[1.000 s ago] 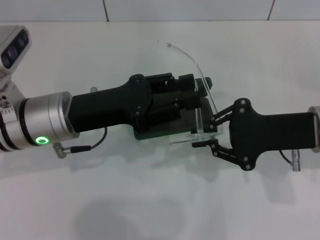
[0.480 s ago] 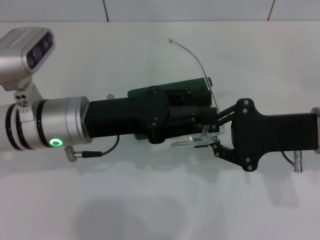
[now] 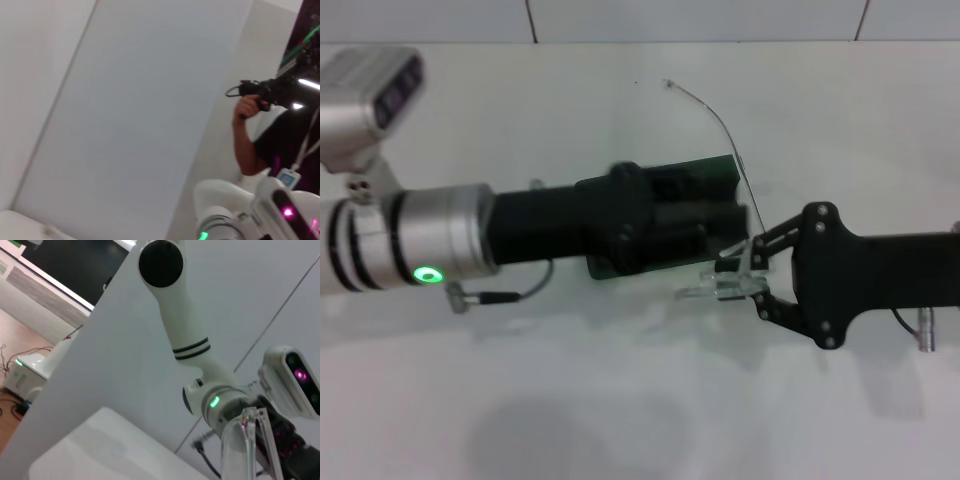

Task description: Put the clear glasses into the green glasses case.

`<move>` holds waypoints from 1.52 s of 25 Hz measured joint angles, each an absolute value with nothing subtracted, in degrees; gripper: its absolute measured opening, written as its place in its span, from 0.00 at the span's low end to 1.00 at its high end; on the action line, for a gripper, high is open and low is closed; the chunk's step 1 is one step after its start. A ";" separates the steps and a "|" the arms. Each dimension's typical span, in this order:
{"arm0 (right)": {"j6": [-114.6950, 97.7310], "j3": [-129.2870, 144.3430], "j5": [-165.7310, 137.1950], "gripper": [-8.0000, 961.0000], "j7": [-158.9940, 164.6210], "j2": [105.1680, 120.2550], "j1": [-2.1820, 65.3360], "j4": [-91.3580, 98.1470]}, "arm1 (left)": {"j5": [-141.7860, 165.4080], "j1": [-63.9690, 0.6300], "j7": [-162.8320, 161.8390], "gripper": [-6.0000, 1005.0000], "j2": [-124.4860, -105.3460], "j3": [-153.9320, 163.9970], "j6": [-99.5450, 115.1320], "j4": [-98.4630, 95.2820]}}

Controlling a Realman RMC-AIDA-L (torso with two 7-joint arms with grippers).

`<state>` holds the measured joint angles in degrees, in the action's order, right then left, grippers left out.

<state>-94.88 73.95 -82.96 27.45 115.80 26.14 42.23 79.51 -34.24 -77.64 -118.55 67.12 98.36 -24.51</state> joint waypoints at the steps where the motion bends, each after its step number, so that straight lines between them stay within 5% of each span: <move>1: -95.46 73.87 -82.98 0.13 27.42 115.70 26.04 42.26 | 79.38 -34.05 -77.72 0.47 -118.20 66.64 98.35 -24.62; 10: -109.64 74.00 -83.02 0.13 27.41 115.64 23.63 47.21 | 79.93 -32.50 -77.62 0.47 -115.92 63.88 93.71 -24.43; 23: -104.06 84.85 -73.44 0.13 30.20 116.19 33.03 34.39 | 81.03 -36.04 -75.76 0.47 -118.39 64.19 92.28 -25.28; 38: -93.58 84.46 -70.34 0.13 45.26 116.12 33.69 32.63 | 77.02 -34.38 -69.99 0.46 -118.85 63.81 96.92 -26.01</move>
<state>-93.58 84.46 -70.34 45.26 116.12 33.69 32.63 77.02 -34.38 -69.99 -118.85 63.81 96.92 -26.01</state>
